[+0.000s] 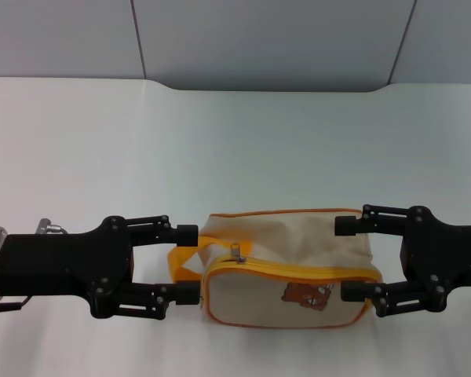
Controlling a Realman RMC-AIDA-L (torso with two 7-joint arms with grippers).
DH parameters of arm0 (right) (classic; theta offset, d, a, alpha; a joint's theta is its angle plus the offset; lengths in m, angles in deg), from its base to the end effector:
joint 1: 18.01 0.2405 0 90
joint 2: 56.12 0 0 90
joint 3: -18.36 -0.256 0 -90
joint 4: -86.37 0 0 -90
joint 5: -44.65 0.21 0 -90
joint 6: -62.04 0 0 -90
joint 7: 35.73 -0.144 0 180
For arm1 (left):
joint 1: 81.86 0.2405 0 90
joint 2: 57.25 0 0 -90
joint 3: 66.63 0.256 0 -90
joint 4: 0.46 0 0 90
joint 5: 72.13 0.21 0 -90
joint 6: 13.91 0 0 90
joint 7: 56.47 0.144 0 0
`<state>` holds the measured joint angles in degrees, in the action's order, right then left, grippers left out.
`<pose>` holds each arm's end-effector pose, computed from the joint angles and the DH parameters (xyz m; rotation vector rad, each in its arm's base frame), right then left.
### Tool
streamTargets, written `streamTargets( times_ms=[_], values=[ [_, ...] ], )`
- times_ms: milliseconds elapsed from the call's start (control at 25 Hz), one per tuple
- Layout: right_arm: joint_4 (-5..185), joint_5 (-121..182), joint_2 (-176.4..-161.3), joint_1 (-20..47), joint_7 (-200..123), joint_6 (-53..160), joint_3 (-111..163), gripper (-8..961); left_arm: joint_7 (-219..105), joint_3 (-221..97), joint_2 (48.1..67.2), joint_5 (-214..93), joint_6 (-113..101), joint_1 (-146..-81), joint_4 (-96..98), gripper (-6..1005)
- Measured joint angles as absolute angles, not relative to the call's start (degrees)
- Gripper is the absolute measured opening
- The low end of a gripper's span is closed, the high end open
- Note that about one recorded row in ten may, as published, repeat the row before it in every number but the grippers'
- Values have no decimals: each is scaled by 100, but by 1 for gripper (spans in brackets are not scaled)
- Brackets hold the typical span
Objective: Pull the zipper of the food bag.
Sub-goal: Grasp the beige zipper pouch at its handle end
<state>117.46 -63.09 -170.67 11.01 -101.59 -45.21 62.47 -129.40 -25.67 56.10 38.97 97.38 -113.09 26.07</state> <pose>0.2522 0.2876 0.0157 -2.9267 0.2802 0.9902 -0.2496 0.2828 0.0181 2.8449 0.4818 1.0216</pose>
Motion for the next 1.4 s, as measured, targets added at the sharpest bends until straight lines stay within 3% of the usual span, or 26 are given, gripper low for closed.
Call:
streamTargets(
  times_ms=[760, 800, 960, 1400],
  values=[
    [11739, -6319, -17082, 1100, -10095, -4501, 6244, 805, -12690, -2544, 5686, 4108, 8950, -11203, 2587, 783],
    [11739, -6320, -17082, 1103, -10095, -4496, 6242, 804, -12461, -2540, 5880, 4451, 8326, -11131, 2576, 781],
    [11737, -6319, -17088, 1115, -10094, -4484, 6210, 797, -12414, -2540, 6062, 4679, 7971, -11155, 2604, 774],
    [11730, -6319, -17127, 1100, -10094, -4483, 6204, 778, -12336, -2602, 6147, 4516, 7200, -11426, 2403, 756]
  ],
)
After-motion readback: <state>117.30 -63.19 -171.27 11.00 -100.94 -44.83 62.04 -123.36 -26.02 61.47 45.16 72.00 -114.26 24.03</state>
